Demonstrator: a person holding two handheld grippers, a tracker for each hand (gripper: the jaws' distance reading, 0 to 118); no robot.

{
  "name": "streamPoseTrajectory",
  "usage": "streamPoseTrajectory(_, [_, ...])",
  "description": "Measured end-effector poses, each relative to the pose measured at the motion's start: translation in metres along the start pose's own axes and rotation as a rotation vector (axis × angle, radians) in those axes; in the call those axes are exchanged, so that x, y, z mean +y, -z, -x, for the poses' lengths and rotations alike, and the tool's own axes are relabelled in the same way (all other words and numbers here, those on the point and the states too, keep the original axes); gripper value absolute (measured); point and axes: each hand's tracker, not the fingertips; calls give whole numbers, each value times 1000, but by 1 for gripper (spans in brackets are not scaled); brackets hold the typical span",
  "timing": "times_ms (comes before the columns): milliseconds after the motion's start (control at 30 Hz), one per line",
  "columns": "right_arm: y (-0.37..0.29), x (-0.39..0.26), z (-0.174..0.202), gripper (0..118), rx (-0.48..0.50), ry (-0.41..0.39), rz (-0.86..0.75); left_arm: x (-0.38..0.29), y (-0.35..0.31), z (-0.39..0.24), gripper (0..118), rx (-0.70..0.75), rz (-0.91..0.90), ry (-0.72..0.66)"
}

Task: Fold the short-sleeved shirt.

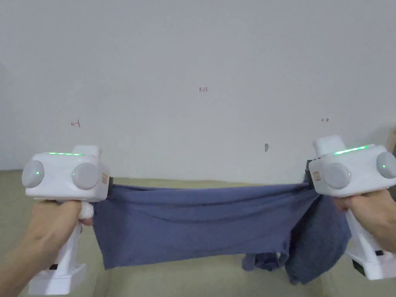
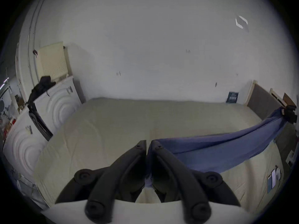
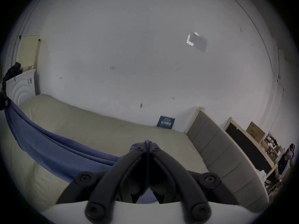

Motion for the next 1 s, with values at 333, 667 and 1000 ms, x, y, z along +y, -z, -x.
streamPoseTrajectory(333, [-22,-182,47,2,106,19,226,-171,8,21,6,-64,229,10])
streamPoseTrajectory(667, [-151,-293,49,2,175,158,331,-274,-86,77,6,-100,307,6])
streamPoseTrajectory(1000, [-223,-368,63,2,212,226,408,-349,-160,103,6,-104,361,-55])
